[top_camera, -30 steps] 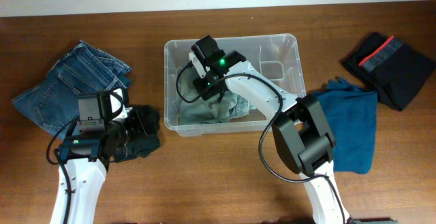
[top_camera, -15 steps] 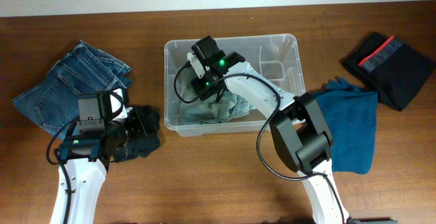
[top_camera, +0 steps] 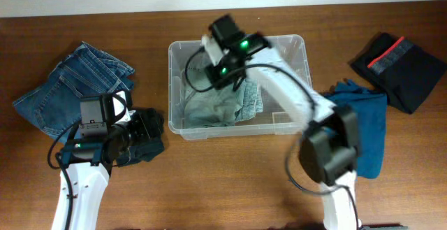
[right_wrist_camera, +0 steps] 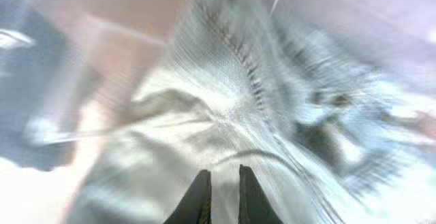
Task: Pack container
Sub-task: 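Move the right gripper right over the teal shirt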
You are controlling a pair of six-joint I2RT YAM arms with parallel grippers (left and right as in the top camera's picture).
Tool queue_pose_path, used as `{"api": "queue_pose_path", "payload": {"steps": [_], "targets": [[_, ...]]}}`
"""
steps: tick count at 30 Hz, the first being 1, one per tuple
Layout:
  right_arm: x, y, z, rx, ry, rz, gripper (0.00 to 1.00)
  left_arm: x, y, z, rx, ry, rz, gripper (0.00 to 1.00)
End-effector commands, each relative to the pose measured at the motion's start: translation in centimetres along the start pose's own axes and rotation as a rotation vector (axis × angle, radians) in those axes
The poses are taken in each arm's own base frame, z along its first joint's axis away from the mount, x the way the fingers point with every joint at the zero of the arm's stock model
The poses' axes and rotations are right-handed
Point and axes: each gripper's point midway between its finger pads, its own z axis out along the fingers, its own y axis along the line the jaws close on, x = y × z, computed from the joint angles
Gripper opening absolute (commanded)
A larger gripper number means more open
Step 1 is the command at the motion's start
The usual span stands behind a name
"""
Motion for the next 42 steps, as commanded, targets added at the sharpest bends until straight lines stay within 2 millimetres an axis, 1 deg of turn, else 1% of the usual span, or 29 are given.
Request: {"api": "queue_pose_path", "payload": {"steps": [1, 2, 5, 7, 9, 11, 12, 13, 14, 15, 16, 17, 19, 20, 22, 24, 25, 31, 34, 37, 40, 42], "targets": [[-2.7, 0.1, -9.5, 0.038, -0.179, -0.014, 0.1, -0.2, -0.1, -0.1, -0.003, -0.006, 0.02, 0.99], [-2.5, -0.7, -10.8, 0.072, -0.188, 0.005, 0.11, -0.2, -0.1, -0.1, -0.003, -0.006, 0.02, 0.99], [-1.0, -4.0, -14.7, 0.182, -0.197, 0.093, 0.11, -0.2, -0.1, -0.1, -0.003, -0.006, 0.02, 0.99], [0.6, -6.4, -17.2, 0.221, -0.188, 0.17, 0.12, -0.2, -0.1, -0.1, -0.003, -0.006, 0.02, 1.0], [2.4, -8.5, -18.9, 0.249, -0.168, 0.248, 0.15, -0.2, -0.1, -0.1, -0.003, -0.006, 0.02, 0.99], [5.0, -11.4, -20.6, 0.284, -0.123, 0.347, 0.2, -0.2, -0.1, -0.1, -0.003, -0.006, 0.02, 0.99], [6.0, -12.5, -21.1, 0.296, -0.103, 0.383, 0.27, -0.2, -0.1, -0.1, -0.003, -0.006, 0.02, 0.99], [7.5, -14.0, -21.6, 0.312, -0.076, 0.436, 0.42, -0.2, -0.1, -0.1, -0.003, -0.006, 0.02, 0.99], [8.4, -15.1, -22.0, 0.323, -0.06, 0.474, 0.48, -0.2, -0.1, -0.1, -0.003, -0.006, 0.02, 1.0], [9.4, -16.3, -22.3, 0.334, -0.045, 0.512, 0.51, -0.2, -0.1, -0.1, -0.003, -0.006, 0.02, 0.99], [10.9, -18.2, -23.0, 0.353, -0.026, 0.578, 0.55, -0.2, -0.1, -0.1, -0.003, -0.006, 0.02, 0.99], [12.1, -19.6, -23.4, 0.365, -0.017, 0.625, 0.6, -0.2, -0.1, -0.1, -0.003, -0.006, 0.02, 1.0], [13.8, -21.3, -23.7, 0.379, 0.002, 0.689, 0.7, -0.2, -0.1, -0.1, -0.003, -0.006, 0.02, 1.0], [14.9, -22.1, -23.8, 0.384, 0.017, 0.723, 0.74, -0.2, -0.1, -0.1, -0.003, -0.006, 0.02, 0.99], [17.2, -23.3, -23.6, 0.387, 0.056, 0.791, 0.8, -0.2, -0.1, -0.1, -0.003, -0.006, 0.02, 0.99], [18.8, -23.9, -23.1, 0.384, 0.091, 0.832, 0.9, -0.2, -0.1, -0.1, -0.003, -0.006, 0.02, 0.99], [20.7, -24.5, -22.4, 0.377, 0.132, 0.876, 0.94, -0.2, -0.1, -0.1, -0.003, -0.006, 0.02, 0.99], [25.5, -25.6, -19.6, 0.349, 0.23, 0.984, 0.96, -0.2, -0.1, -0.1, -0.003, -0.006, 0.02, 1.0], [27.1, -25.9, -17.7, 0.34, 0.256, 1.003, 0.99, -0.2, -0.1, -0.1, -0.003, -0.006, 0.02, 0.99], [28.6, -26.5, -15.4, 0.357, 0.265, 1.001, 0.99, -0.2, -0.1, -0.1, -0.003, -0.006, 0.02, 0.99], [28.8, -26.6, -13.3, 0.331, 0.237, 0.999, 0.99, -0.2, -0.1, -0.1, -0.003, -0.006, 0.02, 0.99], [29.0, -26.7, -12.6, 0.327, 0.228, 1.008, 0.99, -0.2, -0.1, -0.1, -0.003, -0.006, 0.02, 1.0]]}}
